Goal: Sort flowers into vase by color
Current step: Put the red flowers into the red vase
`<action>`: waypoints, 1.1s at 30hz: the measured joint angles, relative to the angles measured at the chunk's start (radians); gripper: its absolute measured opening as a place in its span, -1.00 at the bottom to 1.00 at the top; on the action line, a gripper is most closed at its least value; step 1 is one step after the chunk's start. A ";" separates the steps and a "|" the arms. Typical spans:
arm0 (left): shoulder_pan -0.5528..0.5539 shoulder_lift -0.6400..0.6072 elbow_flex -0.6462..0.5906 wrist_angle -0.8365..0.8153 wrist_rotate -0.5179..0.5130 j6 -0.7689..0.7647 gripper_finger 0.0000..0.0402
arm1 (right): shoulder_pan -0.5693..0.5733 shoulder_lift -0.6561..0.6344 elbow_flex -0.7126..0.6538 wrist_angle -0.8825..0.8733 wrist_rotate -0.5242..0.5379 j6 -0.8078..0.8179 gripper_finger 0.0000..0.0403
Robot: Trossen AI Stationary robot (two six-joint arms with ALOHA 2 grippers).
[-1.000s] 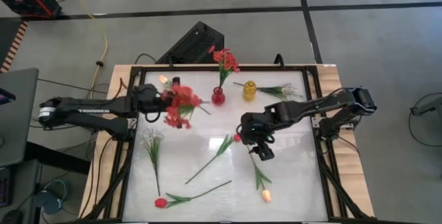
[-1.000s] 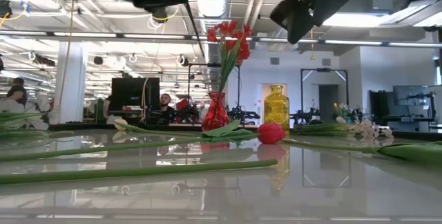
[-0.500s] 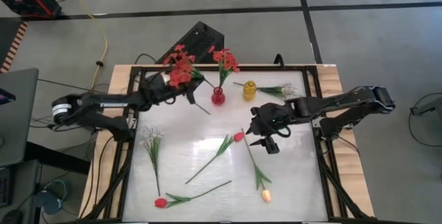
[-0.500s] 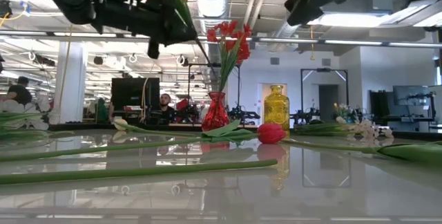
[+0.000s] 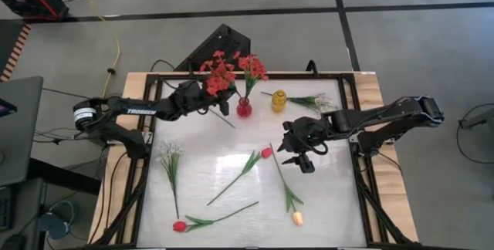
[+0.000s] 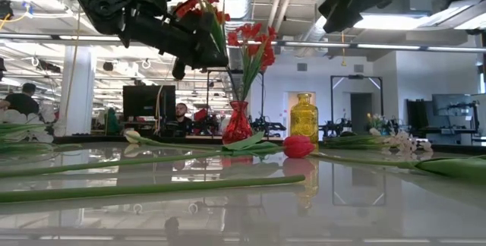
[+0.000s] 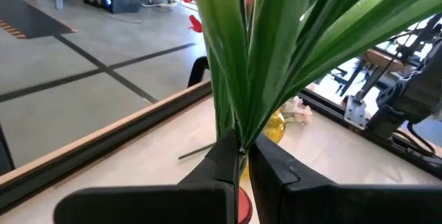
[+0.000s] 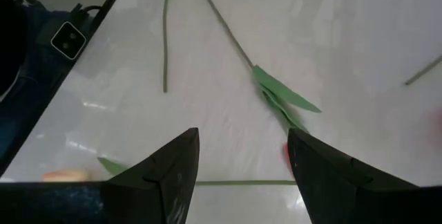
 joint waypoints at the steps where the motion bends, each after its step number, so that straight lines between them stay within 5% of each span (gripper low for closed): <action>1: 0.002 0.000 0.000 -0.003 0.000 0.000 -0.98 | 0.000 0.000 0.000 0.000 0.000 0.000 0.24; 14: 0.036 -0.004 0.002 -0.145 0.002 -0.002 -0.98 | 0.000 0.000 0.000 0.016 -0.003 -0.003 0.24; 19: 0.038 -0.004 0.095 -0.342 0.007 0.033 -0.97 | 0.000 0.000 0.000 0.062 0.001 -0.004 0.24; 33: 0.037 -0.004 0.240 -0.638 -0.001 0.209 -0.38 | 0.002 0.016 0.001 0.067 0.044 0.042 0.24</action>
